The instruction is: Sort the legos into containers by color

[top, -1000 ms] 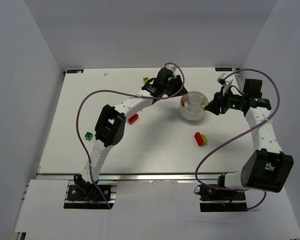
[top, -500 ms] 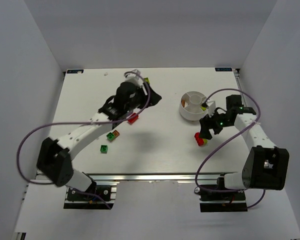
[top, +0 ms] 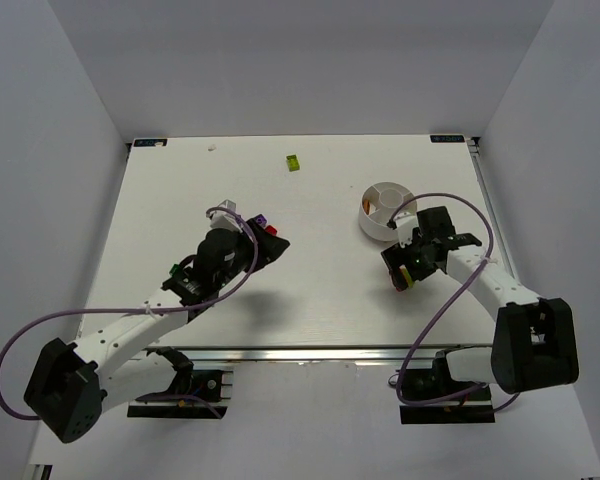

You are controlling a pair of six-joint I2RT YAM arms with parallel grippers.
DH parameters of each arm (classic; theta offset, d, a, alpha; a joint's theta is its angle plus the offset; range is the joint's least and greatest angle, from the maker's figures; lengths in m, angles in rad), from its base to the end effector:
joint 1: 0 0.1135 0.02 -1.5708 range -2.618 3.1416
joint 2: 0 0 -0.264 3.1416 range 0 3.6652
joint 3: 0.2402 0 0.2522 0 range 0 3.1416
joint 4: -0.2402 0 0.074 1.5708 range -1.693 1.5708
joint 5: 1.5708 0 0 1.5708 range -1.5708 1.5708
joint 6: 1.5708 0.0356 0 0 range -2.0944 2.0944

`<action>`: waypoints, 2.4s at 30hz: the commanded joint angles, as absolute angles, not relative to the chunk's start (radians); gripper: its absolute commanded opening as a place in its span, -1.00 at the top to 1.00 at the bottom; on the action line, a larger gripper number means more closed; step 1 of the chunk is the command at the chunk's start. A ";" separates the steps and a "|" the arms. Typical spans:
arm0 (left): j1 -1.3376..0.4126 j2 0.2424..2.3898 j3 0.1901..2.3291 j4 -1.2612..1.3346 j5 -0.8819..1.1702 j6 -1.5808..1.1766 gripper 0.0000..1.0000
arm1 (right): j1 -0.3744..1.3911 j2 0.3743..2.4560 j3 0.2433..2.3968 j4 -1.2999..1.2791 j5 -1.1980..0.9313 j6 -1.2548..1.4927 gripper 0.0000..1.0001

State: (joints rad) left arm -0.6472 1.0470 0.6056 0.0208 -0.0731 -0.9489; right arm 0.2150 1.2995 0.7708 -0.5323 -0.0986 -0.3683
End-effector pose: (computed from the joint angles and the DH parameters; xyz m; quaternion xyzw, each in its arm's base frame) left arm 0.1891 -0.1396 0.2470 -0.1457 0.8261 -0.3678 0.4014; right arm 0.2381 0.0556 0.2006 -0.2898 0.9221 0.0283 0.2548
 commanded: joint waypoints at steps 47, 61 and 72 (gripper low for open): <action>-0.667 1.322 0.615 0.514 0.304 -1.193 -0.45 | 0.270 1.236 0.891 -0.494 -0.549 -0.620 0.90; -0.709 1.408 0.678 0.519 0.327 -1.174 -0.50 | 0.477 1.241 0.991 -0.408 -0.542 -0.474 0.93; -0.744 1.450 0.732 0.477 0.307 -1.140 -0.51 | 0.531 1.253 1.006 -0.400 -0.532 -0.456 0.93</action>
